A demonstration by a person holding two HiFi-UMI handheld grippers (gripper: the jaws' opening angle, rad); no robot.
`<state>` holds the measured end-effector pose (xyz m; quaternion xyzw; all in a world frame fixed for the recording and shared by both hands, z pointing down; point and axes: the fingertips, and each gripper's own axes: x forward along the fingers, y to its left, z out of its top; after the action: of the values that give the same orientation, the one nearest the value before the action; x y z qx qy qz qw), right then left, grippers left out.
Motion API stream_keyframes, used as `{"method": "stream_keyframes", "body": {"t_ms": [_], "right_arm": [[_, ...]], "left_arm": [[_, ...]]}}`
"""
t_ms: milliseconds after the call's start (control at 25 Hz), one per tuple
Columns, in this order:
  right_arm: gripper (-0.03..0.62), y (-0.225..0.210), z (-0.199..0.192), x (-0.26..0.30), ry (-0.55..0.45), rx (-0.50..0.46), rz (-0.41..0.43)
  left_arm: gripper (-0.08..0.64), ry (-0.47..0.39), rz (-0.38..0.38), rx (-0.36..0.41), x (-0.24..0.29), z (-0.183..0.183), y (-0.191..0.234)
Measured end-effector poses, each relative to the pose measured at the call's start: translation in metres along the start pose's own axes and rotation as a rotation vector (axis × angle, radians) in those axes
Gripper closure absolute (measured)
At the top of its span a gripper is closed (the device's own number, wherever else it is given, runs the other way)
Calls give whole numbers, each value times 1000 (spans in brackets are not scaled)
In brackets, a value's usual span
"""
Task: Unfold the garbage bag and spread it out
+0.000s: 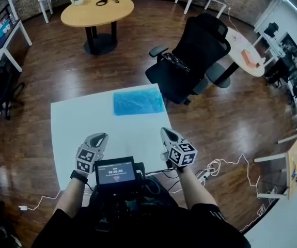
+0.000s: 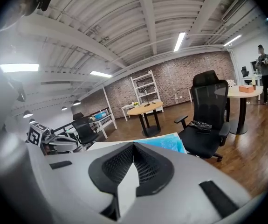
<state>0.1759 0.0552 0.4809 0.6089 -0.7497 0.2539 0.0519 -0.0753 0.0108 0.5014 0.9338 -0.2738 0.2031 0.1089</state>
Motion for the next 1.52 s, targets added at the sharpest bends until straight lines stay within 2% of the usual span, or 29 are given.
{"method": "stream_keyframes", "body": {"t_ms": [800, 1320, 1520], "right_arm": [[568, -47, 35, 37, 3, -125, 25], [552, -89, 35, 65, 48, -180, 19], [525, -104, 35, 76, 60, -200, 7]], "left_arm": [[491, 44, -62, 139, 107, 58, -23], [430, 104, -120, 176, 185, 67, -45], [416, 147, -155, 195, 217, 62, -57]]}}
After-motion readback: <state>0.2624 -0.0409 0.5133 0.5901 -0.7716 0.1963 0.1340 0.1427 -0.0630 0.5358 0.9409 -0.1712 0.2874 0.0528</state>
